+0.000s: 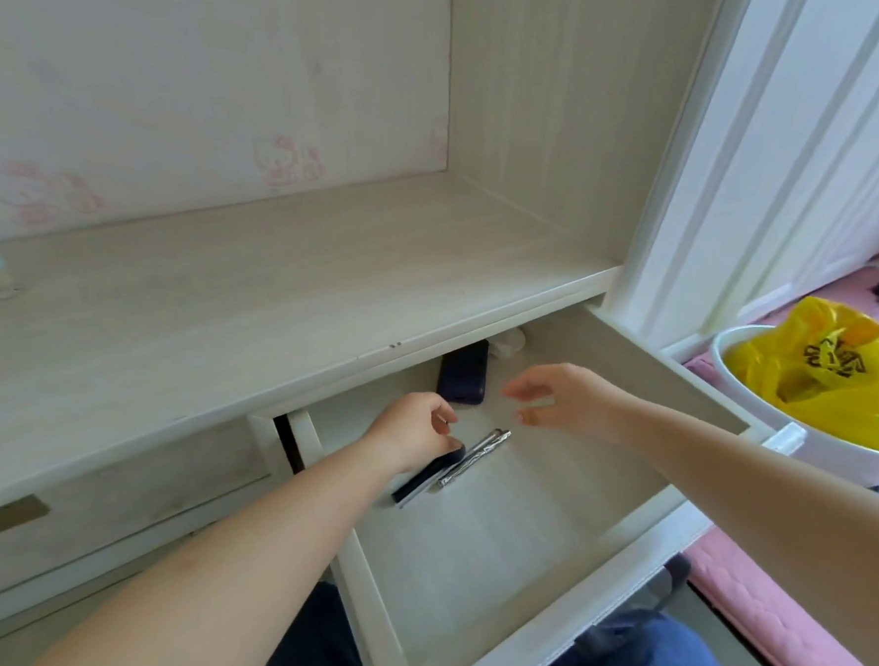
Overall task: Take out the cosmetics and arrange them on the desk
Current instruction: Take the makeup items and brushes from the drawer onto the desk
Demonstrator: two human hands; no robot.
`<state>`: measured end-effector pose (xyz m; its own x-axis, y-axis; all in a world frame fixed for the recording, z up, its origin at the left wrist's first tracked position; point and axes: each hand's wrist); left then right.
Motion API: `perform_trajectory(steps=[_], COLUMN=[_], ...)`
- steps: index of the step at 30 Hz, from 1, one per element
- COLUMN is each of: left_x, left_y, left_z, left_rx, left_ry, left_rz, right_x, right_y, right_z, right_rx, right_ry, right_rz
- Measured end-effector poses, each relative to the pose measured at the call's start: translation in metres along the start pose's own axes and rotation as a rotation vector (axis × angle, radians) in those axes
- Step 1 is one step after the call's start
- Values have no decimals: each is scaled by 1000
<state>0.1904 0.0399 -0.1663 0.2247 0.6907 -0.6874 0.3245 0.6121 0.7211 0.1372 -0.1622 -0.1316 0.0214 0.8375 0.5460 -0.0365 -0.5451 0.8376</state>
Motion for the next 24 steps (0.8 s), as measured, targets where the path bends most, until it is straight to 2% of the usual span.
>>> perform_trajectory(steps=[5,11,15,20,24], left_x=[20,32,31,27,34], left_y=[-13,-19,-21,-14,-27], left_z=[26,48,55,55,57], left_rx=[38,164,247,267,372], left_ry=[60,145,138,119,129], left_rz=[267,480,530,519,520], right_x=[-8,-8,-12,-11,-18], right_y=[-25,-50,-57,-54,-71], right_z=[35,59,65,66,71], right_rx=[234,359,388,387,467], right_ry=[137,210,275,308,299], right_rz=[-336,-398,-472,-474,-498])
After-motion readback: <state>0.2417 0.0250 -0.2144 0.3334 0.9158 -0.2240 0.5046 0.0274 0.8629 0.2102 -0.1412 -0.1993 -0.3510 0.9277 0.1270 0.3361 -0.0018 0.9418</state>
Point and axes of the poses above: each hand's wrist, its own z-axis towards the middle knuckle, its own y-axis out of the back of the hand, x = y × z, and after that the axes turned 9 degrees about -x, right-handed
